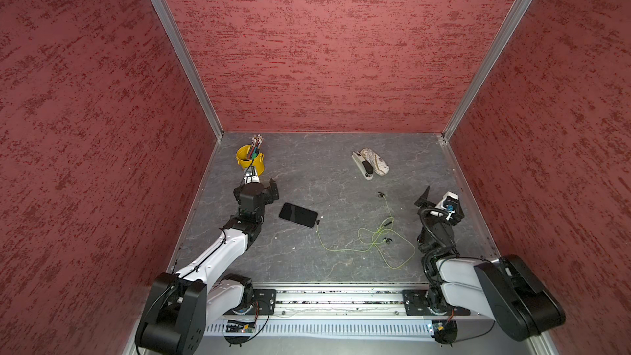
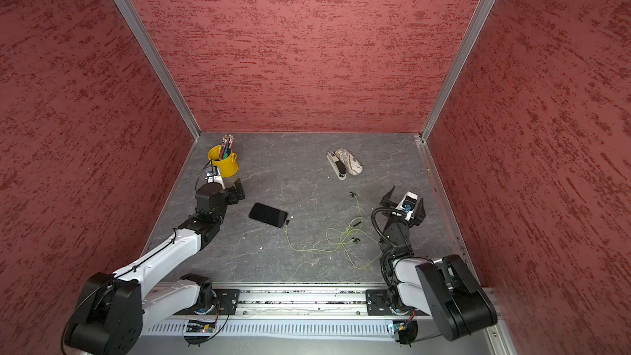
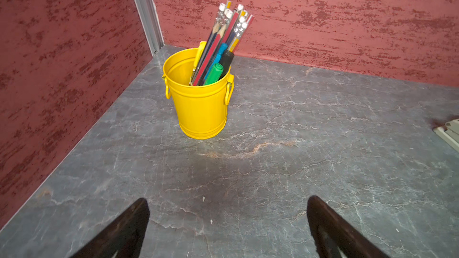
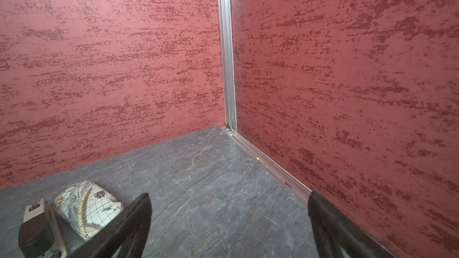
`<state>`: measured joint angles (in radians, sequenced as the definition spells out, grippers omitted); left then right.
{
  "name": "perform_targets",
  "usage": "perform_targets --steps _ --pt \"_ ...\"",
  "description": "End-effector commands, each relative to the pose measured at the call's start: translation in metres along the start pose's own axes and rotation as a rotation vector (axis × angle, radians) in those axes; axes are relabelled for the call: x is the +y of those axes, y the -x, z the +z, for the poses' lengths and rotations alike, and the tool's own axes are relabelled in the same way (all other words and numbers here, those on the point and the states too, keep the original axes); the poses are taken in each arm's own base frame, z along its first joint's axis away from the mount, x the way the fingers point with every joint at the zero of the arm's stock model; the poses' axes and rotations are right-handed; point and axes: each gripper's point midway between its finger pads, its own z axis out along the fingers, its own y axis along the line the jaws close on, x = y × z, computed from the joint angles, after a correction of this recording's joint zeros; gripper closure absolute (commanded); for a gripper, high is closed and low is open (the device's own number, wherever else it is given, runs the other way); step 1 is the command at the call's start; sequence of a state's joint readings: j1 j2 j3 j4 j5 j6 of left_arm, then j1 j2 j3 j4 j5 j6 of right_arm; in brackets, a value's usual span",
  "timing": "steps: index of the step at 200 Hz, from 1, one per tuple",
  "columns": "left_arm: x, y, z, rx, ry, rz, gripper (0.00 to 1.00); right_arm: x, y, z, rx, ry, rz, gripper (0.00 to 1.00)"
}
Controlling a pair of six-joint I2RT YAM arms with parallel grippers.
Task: Plug wired earphones into phones
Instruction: Reset both arms
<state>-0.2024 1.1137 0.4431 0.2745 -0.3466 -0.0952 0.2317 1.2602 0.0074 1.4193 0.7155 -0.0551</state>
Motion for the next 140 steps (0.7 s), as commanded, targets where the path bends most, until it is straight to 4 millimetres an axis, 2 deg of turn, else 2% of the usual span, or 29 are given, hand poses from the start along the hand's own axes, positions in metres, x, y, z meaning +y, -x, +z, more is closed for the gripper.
perform_targets --steps 1,20,26,39,62,80,112,127,140 --pt "0.0 -0.011 0.009 -0.031 -0.064 0.034 0.0 0.008 0.013 0.003 -0.069 0.077 0.059 0.02" --pt "0.002 -0.009 0.013 -0.099 -0.081 0.006 0.0 0.015 0.009 0.014 -0.075 0.117 0.042 0.02" --pt "0.0 -0.008 0.013 -0.111 -0.1 0.011 0.0 0.016 0.002 0.017 -0.065 0.128 0.039 0.02" --pt "-0.005 -0.003 0.012 -0.172 -0.146 0.012 0.0 0.026 -0.004 0.014 -0.051 0.207 0.007 0.01" --pt "-0.005 -0.004 0.021 -0.126 -0.157 0.018 0.0 0.036 -0.008 0.013 -0.061 0.281 -0.007 0.01" --pt "-0.006 -0.005 0.025 -0.107 -0.152 0.023 0.0 0.039 -0.018 0.018 -0.007 0.285 -0.019 0.01" --pt "-0.007 -0.006 0.028 -0.093 -0.17 0.026 0.0 0.038 -0.022 0.032 0.017 0.231 -0.017 0.01" --pt "-0.019 -0.001 0.024 -0.184 -0.233 0.136 0.0 0.037 -0.026 0.038 0.039 0.221 -0.016 0.01" --pt "-0.005 -0.009 0.039 -0.154 -0.195 0.091 0.0 0.038 -0.027 0.04 0.048 0.218 -0.015 0.01"
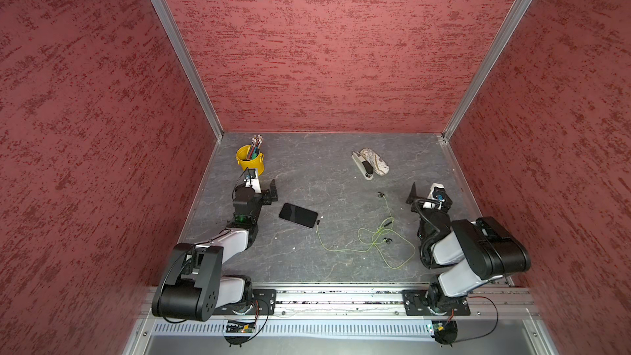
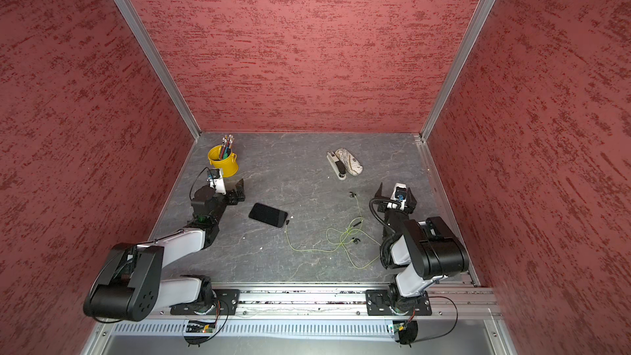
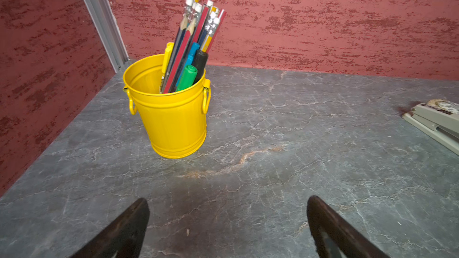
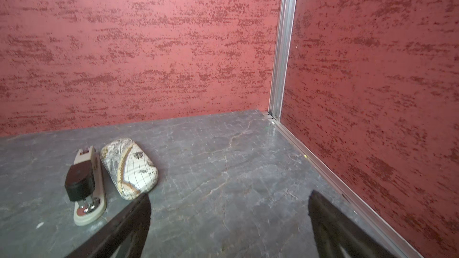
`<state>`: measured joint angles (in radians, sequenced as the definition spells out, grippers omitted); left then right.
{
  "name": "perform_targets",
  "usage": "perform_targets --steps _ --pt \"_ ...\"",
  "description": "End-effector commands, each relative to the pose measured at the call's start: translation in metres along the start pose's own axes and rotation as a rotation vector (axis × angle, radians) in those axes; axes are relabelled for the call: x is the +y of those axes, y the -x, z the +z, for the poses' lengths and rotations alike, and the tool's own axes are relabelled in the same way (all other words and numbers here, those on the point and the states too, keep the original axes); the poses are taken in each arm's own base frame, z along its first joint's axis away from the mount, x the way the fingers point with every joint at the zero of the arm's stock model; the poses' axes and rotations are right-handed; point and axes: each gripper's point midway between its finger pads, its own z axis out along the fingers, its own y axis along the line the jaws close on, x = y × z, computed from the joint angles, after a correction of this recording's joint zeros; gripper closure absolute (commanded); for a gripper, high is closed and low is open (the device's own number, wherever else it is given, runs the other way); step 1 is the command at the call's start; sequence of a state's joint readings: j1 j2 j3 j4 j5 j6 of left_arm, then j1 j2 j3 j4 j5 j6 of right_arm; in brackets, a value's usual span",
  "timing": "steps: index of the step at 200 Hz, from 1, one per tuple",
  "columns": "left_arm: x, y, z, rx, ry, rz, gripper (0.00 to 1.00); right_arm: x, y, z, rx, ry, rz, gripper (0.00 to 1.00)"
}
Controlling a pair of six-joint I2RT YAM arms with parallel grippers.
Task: Plug wired earphones into phones
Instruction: Reset both arms
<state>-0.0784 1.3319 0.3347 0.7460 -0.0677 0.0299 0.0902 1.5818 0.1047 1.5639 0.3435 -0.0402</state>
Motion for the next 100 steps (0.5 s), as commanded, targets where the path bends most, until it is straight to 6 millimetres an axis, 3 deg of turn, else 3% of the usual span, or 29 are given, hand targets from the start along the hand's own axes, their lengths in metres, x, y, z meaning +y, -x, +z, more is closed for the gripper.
perform_targets --steps 1,19,43,100 --pt "0.005 -0.002 0.012 -0.035 -0.024 0.034 0.0 -0.003 0.007 0.007 -0.015 -0.012 0.024 0.01" --pt "0.008 -0.012 0.017 -0.054 -0.077 0.001 0.0 -0.003 0.007 0.007 -0.017 -0.013 0.025 0.01" --pt "0.024 -0.015 0.029 0.021 -0.002 -0.05 0.0 -0.004 0.007 0.006 -0.017 -0.013 0.024 0.01" --pt "0.025 -0.015 0.028 0.014 0.003 -0.051 0.0 -0.003 0.007 0.007 -0.013 -0.013 0.025 0.01"
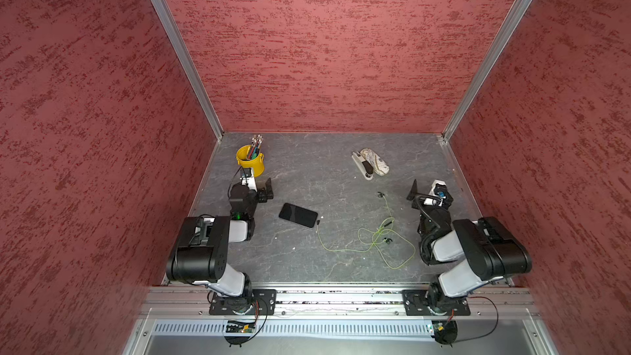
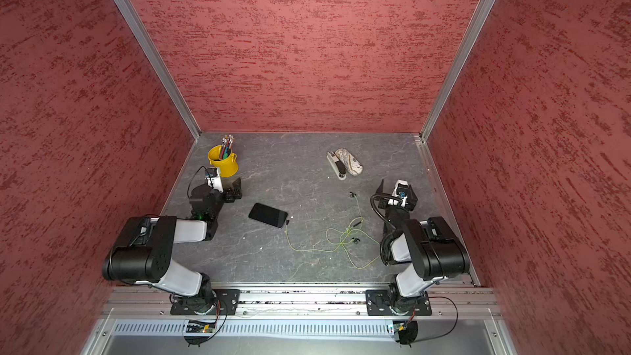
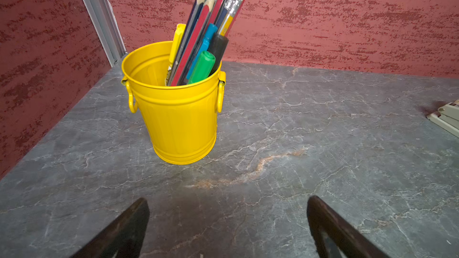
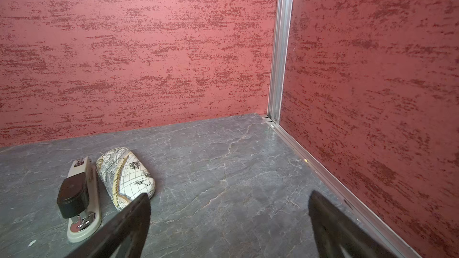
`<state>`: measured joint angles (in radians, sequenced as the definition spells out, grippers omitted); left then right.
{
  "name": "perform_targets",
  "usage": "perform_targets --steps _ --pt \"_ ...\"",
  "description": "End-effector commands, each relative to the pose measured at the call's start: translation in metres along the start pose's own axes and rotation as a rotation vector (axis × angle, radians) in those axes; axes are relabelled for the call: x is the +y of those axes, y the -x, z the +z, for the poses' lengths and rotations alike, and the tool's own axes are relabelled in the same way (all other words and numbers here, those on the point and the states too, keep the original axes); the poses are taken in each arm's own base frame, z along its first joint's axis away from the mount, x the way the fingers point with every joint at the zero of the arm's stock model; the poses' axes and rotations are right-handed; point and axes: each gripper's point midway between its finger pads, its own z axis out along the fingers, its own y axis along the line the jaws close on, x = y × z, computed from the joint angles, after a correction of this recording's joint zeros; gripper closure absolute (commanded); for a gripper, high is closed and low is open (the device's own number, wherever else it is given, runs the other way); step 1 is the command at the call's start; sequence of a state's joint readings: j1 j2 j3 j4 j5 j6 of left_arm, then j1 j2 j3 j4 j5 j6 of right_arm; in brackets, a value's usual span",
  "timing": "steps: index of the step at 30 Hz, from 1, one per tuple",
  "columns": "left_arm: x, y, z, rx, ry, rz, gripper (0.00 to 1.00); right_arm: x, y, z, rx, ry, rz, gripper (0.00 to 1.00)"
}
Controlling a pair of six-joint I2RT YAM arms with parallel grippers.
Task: Plug wired earphones into phones
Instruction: Reset both arms
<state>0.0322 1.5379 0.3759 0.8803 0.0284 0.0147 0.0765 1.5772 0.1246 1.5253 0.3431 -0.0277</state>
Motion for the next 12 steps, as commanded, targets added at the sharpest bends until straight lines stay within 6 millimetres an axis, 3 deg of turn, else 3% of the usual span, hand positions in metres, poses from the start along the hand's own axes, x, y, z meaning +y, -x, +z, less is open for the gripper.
perform_targets --steps 1,12 --pt "-0.0028 0.0053 0.0002 -0.016 -0.011 -0.007 0.0 0.0001 0.0082 0.002 -0.025 0.001 0.018 0.01" --pt "-0.0026 0.0055 0.0002 -0.016 -0.01 -0.006 0.0 -0.0019 0.0077 0.0042 -0.02 0.003 0.027 0.01"
